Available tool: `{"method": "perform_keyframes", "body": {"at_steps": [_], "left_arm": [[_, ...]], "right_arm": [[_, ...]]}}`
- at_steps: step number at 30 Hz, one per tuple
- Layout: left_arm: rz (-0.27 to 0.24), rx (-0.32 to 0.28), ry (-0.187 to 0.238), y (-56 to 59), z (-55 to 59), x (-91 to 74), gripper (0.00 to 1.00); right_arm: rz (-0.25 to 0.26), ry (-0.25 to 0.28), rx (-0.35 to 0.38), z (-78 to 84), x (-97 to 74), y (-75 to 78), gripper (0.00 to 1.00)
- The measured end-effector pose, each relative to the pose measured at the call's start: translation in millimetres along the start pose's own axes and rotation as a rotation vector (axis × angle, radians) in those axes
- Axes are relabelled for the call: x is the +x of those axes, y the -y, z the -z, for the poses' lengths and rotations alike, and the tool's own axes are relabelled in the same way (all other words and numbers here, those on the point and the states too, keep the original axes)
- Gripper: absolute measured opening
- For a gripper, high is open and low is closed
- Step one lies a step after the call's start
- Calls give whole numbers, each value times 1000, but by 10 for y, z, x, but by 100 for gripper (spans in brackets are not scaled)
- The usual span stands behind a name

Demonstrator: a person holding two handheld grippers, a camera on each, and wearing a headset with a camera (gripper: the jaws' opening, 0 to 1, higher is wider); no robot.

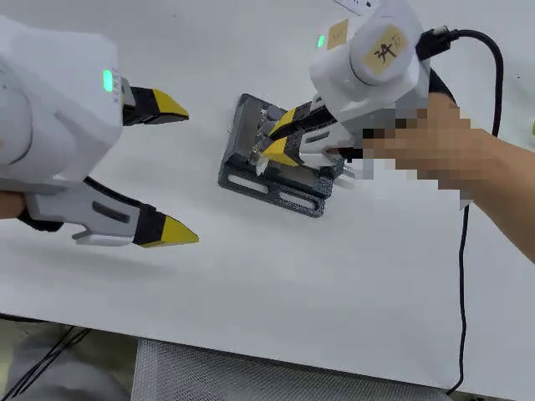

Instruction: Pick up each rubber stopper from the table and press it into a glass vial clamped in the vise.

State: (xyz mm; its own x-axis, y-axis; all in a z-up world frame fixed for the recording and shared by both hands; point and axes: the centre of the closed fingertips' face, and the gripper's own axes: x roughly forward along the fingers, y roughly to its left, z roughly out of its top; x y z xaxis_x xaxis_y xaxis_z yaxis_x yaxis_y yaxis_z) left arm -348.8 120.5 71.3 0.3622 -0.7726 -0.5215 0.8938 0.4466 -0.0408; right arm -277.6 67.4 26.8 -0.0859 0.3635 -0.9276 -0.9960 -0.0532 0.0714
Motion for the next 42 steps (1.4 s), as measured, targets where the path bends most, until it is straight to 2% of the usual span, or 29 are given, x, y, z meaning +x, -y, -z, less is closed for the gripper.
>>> {"method": "perform_keyframes", "body": {"at_steps": [9,16,18,24,28,29,31,35,42], "left_arm": [[-2,1,2,-15,-7,-14,69],[-8,-3,5,-19,23,-24,71],[-8,-13,17,-34,13,-21,72],[-8,-22,49,-31,-19,-1,80],[-11,-39,88,-29,-42,29,89],[-21,-48,103,-40,-54,40,94],[-19,-59,122,-30,-74,41,99],[-12,-84,152,2,-103,52,99],[3,-91,151,87,-62,100,99]], "right_arm": [[6,15,8,-19,-3,19,9],[18,43,14,-71,-136,55,10],[20,47,17,-77,-187,41,9],[12,53,7,-79,-193,26,4],[2,50,4,-77,-175,8,1],[-2,50,5,-82,-170,-11,1],[-4,42,-5,-72,-162,-19,0],[-8,35,-13,-59,-137,-15,0],[-13,11,-36,-6,-60,-4,1]]}}
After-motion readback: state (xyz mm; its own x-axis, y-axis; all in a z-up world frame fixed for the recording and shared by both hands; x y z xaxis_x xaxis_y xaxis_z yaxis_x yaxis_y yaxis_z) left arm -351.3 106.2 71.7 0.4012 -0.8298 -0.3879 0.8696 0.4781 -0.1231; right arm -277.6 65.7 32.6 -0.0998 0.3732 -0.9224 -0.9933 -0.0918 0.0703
